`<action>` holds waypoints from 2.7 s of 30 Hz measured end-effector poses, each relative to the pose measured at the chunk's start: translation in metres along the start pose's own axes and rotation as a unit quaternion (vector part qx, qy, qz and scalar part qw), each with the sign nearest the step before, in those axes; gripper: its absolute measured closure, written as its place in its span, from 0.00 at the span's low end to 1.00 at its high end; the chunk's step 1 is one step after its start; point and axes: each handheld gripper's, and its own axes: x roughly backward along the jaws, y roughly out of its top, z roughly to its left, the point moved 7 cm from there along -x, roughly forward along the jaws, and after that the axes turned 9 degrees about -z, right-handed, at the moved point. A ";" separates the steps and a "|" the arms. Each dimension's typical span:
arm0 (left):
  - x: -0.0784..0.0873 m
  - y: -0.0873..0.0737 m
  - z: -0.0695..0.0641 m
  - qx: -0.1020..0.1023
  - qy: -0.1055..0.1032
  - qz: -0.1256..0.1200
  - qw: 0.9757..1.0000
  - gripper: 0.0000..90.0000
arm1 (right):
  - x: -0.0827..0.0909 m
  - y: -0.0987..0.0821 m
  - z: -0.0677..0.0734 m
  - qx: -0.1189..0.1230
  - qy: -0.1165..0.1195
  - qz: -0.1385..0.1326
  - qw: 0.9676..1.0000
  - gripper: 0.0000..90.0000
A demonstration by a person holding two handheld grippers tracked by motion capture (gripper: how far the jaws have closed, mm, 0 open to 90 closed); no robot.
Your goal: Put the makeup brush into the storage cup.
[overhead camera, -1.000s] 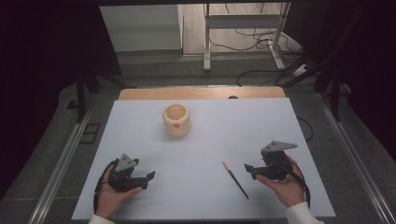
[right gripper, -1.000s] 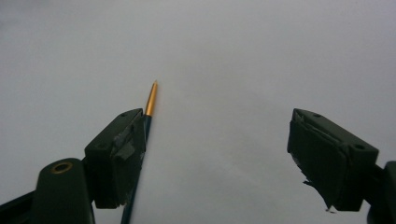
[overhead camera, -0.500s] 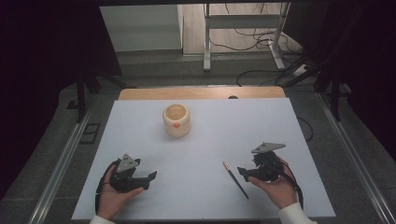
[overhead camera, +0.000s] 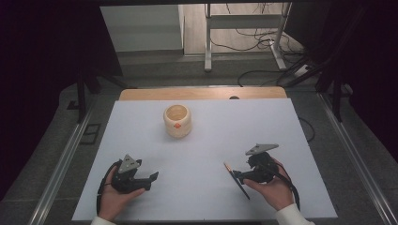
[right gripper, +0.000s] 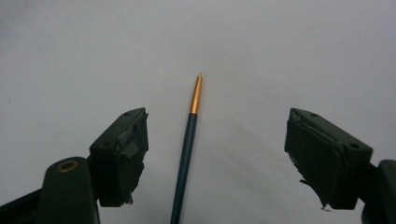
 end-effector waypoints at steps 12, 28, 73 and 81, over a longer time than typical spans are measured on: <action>0.001 0.000 -0.001 0.000 -0.002 0.000 1.000 0.21 | -0.010 0.010 0.011 0.008 -0.011 0.043 0.999 0.26; 0.005 -0.001 0.003 0.001 0.005 -0.002 1.000 0.21 | -0.040 0.009 0.013 0.001 -0.012 0.086 0.996 0.32; 0.006 -0.004 0.008 0.005 0.014 -0.003 1.000 0.21 | -0.066 -0.003 0.020 0.015 -0.014 0.181 0.983 0.94; 0.007 -0.003 0.009 0.006 0.014 -0.006 1.000 0.21 | -0.065 -0.002 0.018 0.019 -0.009 0.172 0.985 0.94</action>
